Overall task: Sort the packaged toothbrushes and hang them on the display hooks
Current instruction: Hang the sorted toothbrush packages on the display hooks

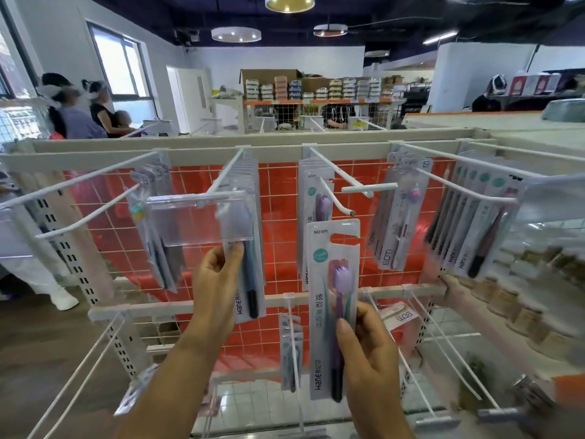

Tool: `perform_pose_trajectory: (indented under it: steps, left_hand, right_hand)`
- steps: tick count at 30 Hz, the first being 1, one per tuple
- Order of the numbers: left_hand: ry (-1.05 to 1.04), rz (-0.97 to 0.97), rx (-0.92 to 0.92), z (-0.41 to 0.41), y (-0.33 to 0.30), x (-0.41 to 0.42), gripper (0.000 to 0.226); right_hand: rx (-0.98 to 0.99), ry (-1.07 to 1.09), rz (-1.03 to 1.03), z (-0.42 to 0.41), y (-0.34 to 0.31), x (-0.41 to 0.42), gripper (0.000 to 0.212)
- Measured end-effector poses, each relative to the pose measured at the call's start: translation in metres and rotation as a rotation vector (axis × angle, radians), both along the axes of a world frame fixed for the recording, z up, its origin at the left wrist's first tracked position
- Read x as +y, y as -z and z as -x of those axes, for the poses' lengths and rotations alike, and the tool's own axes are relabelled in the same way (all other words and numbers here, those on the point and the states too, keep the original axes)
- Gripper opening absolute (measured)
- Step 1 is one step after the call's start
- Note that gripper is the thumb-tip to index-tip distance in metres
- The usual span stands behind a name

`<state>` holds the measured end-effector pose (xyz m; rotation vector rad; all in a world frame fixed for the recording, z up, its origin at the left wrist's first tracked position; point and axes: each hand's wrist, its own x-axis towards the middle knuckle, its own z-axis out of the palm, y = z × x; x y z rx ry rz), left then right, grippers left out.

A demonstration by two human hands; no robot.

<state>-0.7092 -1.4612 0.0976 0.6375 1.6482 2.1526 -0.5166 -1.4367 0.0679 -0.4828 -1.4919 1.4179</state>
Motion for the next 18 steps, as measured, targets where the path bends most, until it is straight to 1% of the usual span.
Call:
perform_pose_trajectory:
  steps: [3,5,8,10,12,15,18]
  left_hand:
    - [-0.013,0.006,0.015,-0.002,0.004,-0.002,0.029]
    - [-0.021,0.009,0.022,-0.003,0.005,-0.003,0.028]
    - [-0.020,0.013,0.043,-0.003,0.006,-0.006,0.018]
    - [-0.019,0.018,0.061,-0.003,0.006,-0.006,0.013]
    - [-0.025,0.018,0.083,-0.004,0.007,-0.007,0.012]
    - [-0.047,0.022,0.101,-0.006,0.009,-0.008,0.017]
    - [-0.056,0.044,0.098,-0.007,0.009,-0.008,0.016]
  right_hand:
    - [0.052,0.022,-0.022,-0.003,-0.003,-0.003,0.016]
    - [0.082,0.042,-0.008,-0.004,-0.006,-0.004,0.013]
    - [0.070,0.044,-0.002,-0.005,-0.009,-0.002,0.026]
    - [0.068,0.046,0.022,-0.005,-0.012,0.001,0.017]
    - [0.053,0.052,0.030,-0.004,-0.014,0.005,0.013]
    - [0.019,0.072,0.016,-0.001,-0.018,0.010,0.014]
    - [0.000,0.094,-0.015,0.001,-0.021,0.012,0.013]
